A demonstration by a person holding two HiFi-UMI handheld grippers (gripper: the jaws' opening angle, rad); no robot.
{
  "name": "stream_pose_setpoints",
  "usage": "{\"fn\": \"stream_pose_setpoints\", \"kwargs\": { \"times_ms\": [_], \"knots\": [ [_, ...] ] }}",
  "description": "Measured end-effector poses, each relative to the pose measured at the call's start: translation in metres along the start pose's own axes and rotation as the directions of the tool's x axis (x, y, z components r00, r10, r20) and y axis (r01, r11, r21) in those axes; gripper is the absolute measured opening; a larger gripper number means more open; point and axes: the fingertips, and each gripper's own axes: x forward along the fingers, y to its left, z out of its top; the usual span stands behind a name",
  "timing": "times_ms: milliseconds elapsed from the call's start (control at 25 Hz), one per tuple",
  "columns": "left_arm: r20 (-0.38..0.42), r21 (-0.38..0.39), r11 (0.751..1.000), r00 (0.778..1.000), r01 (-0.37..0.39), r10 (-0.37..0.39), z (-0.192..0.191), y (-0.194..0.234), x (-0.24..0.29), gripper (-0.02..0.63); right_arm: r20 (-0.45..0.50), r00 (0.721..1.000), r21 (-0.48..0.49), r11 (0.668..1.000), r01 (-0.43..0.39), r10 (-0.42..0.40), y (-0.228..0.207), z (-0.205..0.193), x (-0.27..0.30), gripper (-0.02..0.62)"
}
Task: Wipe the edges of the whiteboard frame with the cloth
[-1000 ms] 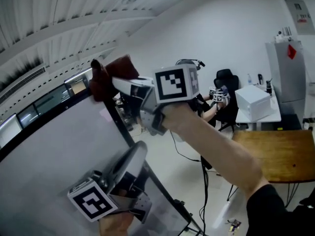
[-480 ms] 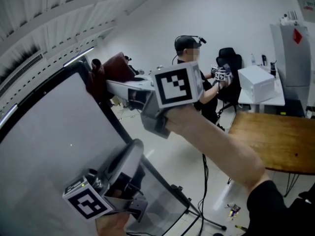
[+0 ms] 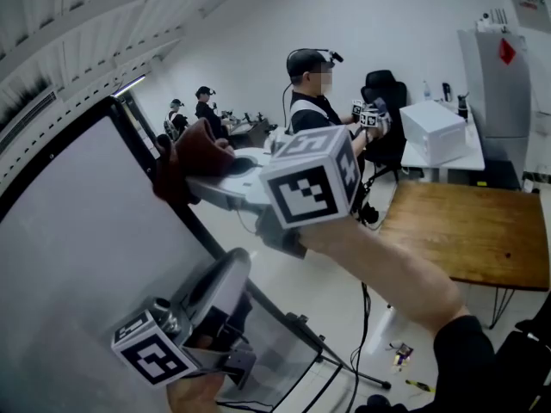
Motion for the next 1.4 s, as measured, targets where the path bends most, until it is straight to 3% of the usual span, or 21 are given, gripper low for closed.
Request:
{"fn": "stream_pose_setpoints", "kwargs": {
  "times_ms": [400, 800, 1400],
  "knots": [
    [-0.062, -0.019, 1.0, 0.998, 0.009, -0.011, -0.022, 0.006, -0.009, -0.004, -0.064, 0.998, 0.034, 0.999, -0.026, 0.028, 0.004, -0.049, -0.005, 0.086],
    [-0.141, -0.034, 0.999, 0.99, -0.003, -0.002, -0.09, 0.036, -0.016, -0.003, -0.1, 0.991, 0.124, 0.99, -0.072, 0.085, -0.004, -0.132, -0.035, 0.086],
    [-0.229, -0.095, 0.995, 0.973, 0.008, -0.03, -0.161, 0.058, -0.028, -0.003, -0.178, 0.98, 0.222, 0.974, -0.045, 0.086, -0.003, -0.225, -0.062, 0.086]
  ]
}}
